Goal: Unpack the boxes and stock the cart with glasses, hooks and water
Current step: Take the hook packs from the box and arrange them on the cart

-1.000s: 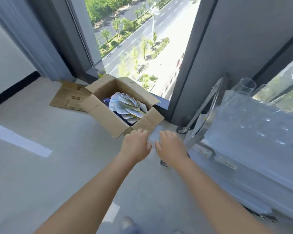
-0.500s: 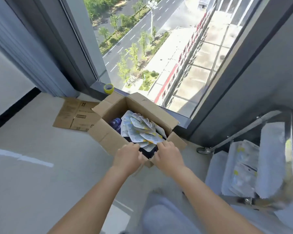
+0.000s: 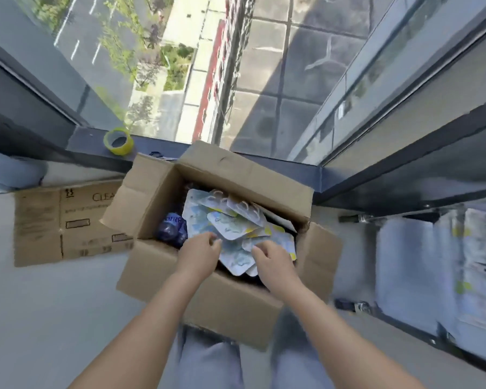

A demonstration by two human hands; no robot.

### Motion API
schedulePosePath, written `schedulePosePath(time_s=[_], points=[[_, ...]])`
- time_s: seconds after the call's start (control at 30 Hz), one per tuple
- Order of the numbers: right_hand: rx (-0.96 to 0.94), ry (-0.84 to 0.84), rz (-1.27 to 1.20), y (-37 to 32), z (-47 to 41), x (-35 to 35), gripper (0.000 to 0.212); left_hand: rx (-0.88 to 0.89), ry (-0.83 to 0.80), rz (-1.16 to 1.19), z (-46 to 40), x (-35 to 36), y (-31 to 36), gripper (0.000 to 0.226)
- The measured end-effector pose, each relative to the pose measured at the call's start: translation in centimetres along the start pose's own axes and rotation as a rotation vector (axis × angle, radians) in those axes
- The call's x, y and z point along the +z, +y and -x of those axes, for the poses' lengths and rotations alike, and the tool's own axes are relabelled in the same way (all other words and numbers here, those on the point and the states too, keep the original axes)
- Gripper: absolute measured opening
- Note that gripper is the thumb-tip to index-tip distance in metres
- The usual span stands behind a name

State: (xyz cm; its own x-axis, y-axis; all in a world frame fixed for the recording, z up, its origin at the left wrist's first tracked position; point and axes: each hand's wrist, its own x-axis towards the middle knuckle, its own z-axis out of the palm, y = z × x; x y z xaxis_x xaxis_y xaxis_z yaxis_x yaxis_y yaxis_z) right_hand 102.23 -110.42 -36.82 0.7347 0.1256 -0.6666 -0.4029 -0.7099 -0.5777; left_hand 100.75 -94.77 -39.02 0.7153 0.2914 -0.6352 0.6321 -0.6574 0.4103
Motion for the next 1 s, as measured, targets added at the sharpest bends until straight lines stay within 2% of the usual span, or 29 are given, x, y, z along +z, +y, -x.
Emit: schedulePosePath(time_s=[0.13, 0.27, 0.37, 0.43, 0.53, 0.63, 0.7, 0.73, 0.87, 0.93, 1.0], points=[[0.175, 0.007, -0.245, -0.3, -8.7, 6.1, 0.03, -0.016, -0.071, -0.046, -8.8, 0.9, -3.3, 0.029], [0.53, 0.087, -0.817, 0.7, -17.0, 10.8, 0.031, -0.001, -0.084, -0.082, -15.7, 3.2, -5.5, 0.033], [0.72, 0.201, -1.218, 1.5, -22.0, 12.0, 0.025, -0.016, -0.099, -0.071, -19.4, 5.4, -6.9, 0.035], [0.795, 0.234, -1.342, 2.0, -24.2, 12.5, 0.04, -0.029, -0.101, -0.043, -20.9, 6.4, -7.5, 0.036], [0.854, 0.278, -1.442, 2.6, -26.1, 13.3, 0.039, -0.174, -0.088, 0.106, -23.4, 7.5, -8.0, 0.043], [0.911, 0.354, -1.425, 2.9, -27.0, 13.9, 0.032, -0.447, -0.089, 0.503, -26.3, 8.6, -8.3, 0.024], [0.912, 0.384, -1.427, 3.0, -27.4, 14.0, 0.03, -0.568, -0.114, 0.661, -27.6, 9.2, -8.1, 0.026], [0.907, 0.398, -1.44, 3.1, -27.5, 14.0, 0.029, -0.602, -0.124, 0.698, -28.1, 9.6, -7.9, 0.025], [0.85, 0.398, -1.519, 3.4, -26.4, 13.6, 0.024, -0.723, -0.13, 0.871, -29.6, 10.7, -7.3, 0.044], [0.835, 0.335, -1.495, 3.5, -24.9, 13.6, 0.016, -0.733, -0.129, 0.91, -30.0, 10.8, -7.3, 0.042], [0.787, 0.268, -1.48, 3.6, -23.3, 13.2, 0.018, -0.681, -0.087, 0.86, -30.2, 10.6, -7.2, 0.034]])
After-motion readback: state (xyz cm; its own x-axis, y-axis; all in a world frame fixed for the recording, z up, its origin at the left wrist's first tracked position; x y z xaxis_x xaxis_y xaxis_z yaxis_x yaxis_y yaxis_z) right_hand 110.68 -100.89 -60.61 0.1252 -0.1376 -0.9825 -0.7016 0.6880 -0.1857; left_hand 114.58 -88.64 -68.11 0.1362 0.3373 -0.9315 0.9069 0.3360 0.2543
